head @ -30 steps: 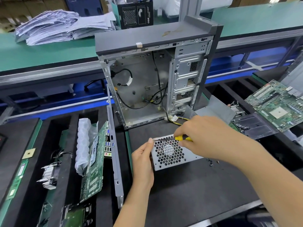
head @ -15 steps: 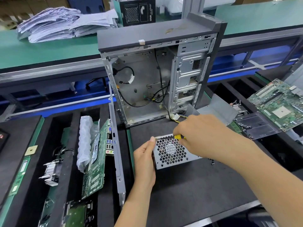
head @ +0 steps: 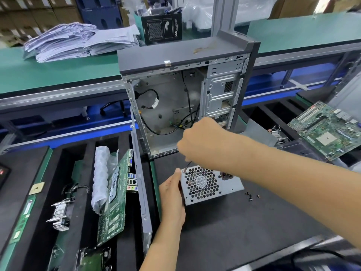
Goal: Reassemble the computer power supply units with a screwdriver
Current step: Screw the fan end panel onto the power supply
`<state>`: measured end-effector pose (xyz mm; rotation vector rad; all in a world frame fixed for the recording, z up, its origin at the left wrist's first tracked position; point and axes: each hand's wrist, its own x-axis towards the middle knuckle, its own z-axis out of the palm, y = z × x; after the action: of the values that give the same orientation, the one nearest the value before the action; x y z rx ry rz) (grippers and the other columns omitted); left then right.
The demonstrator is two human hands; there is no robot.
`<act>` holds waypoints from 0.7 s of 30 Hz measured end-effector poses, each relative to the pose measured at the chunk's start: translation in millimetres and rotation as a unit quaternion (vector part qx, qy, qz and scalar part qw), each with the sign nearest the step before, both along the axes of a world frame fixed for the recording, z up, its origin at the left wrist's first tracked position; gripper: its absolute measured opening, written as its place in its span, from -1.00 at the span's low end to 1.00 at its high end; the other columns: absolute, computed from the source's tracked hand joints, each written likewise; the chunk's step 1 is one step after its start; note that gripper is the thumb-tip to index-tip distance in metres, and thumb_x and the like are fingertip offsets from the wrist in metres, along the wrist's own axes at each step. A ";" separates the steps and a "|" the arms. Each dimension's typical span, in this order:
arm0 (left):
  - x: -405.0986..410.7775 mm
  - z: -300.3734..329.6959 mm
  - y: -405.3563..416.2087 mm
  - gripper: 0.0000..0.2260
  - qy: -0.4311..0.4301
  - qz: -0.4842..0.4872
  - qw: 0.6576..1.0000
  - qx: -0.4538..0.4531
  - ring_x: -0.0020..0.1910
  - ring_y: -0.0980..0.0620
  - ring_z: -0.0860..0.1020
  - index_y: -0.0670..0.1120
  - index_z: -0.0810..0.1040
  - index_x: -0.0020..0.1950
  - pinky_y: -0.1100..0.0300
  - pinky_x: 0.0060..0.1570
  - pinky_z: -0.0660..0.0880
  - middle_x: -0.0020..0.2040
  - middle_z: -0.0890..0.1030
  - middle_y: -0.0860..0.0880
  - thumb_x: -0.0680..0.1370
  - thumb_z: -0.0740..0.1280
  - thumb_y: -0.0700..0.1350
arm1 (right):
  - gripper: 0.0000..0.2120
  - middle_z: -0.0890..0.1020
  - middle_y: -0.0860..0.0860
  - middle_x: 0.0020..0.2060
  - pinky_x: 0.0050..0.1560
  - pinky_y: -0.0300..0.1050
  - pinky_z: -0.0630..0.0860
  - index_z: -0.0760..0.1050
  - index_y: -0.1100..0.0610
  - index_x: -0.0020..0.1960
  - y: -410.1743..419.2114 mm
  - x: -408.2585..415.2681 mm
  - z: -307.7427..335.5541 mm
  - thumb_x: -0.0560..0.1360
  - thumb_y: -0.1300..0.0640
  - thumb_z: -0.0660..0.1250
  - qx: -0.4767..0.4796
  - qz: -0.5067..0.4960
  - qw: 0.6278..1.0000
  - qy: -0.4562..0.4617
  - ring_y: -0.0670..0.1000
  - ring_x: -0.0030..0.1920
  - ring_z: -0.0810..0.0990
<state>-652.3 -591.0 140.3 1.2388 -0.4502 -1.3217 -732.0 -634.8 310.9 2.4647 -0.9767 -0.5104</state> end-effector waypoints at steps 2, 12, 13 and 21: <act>-1.0 1.5 -2.5 -0.74 -0.001 0.008 1.000 0.005 -0.23 -0.07 0.68 -0.21 0.68 -0.13 0.07 -0.24 0.64 -0.19 0.71 -0.17 0.63 0.28 -0.11 | -0.91 0.44 0.06 -0.18 -0.42 -0.13 0.22 0.34 0.16 -0.09 -7.7 -2.6 3.1 0.51 0.24 0.27 0.070 -0.016 0.997 0.009 0.09 -0.29 0.45; -4.5 1.1 -1.8 -0.72 -0.009 0.030 1.000 -0.001 -0.12 -0.16 0.63 -0.28 0.65 -0.13 -0.07 -0.02 0.59 -0.13 0.69 -0.24 0.63 0.29 -0.12 | -0.78 0.24 0.02 -0.42 -0.48 -0.19 0.12 0.25 0.22 -0.25 -9.0 0.4 2.8 0.54 0.28 0.21 0.007 0.043 0.999 0.030 -0.03 -0.46 0.24; -4.6 1.8 -2.0 -0.72 -0.009 0.034 0.999 -0.003 -0.11 -0.16 0.62 -0.28 0.65 -0.14 -0.07 0.00 0.57 -0.14 0.68 -0.25 0.63 0.28 -0.13 | -0.84 0.25 0.02 -0.42 -0.49 -0.18 0.13 0.34 0.23 -0.15 -8.5 1.9 1.9 0.57 0.20 0.23 0.028 0.034 0.999 0.027 -0.03 -0.46 0.23; -4.1 2.2 -1.7 -0.72 -0.007 0.029 1.000 0.003 -0.13 -0.15 0.63 -0.26 0.65 -0.15 -0.19 0.04 0.55 -0.15 0.69 -0.23 0.62 0.29 -0.11 | -0.86 0.31 0.02 -0.45 -0.31 -0.01 0.54 0.39 0.06 -0.19 -25.5 11.5 -7.1 0.50 0.08 0.32 0.053 0.020 0.998 -0.028 0.06 -0.40 0.46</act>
<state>-656.4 -592.7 142.5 1.2576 -0.4182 -1.2672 -720.4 -660.3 303.8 2.6010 -0.9425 -0.4945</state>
